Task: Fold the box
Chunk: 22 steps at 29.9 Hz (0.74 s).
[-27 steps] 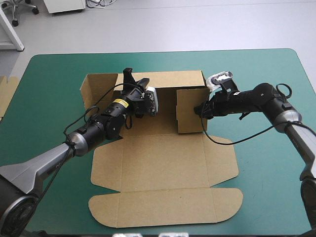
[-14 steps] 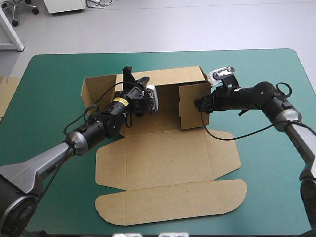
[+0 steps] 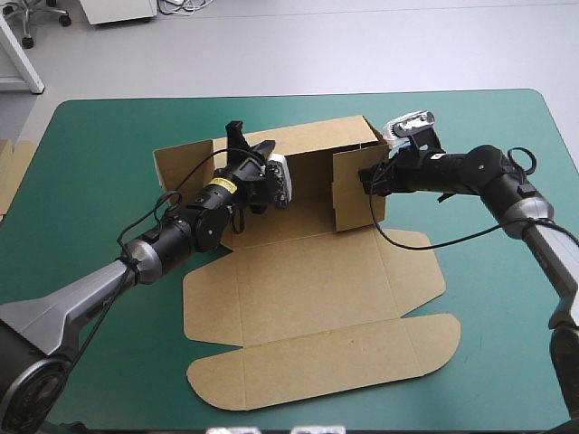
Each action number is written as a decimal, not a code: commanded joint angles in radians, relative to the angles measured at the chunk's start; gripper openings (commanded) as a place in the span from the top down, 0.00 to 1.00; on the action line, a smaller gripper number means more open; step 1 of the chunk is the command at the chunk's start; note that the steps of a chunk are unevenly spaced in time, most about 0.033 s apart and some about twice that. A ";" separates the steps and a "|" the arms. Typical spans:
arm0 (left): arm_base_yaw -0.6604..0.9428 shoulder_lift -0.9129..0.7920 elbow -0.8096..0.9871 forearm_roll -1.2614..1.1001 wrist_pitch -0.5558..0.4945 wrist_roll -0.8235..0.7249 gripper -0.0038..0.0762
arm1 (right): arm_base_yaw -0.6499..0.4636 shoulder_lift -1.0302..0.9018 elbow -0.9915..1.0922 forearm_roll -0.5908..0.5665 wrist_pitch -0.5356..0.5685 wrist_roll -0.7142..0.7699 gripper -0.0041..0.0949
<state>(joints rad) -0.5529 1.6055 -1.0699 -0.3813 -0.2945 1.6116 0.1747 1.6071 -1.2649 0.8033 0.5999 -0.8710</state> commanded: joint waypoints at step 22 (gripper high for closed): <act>-0.026 -0.042 -0.037 -0.015 -0.068 -0.020 0.95 | -0.002 0.070 -0.138 0.066 -0.046 -0.061 0.42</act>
<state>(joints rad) -0.5634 1.6059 -1.0727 -0.3922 -0.3002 1.6116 0.1747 1.7140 -1.3592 0.8304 0.6058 -0.9189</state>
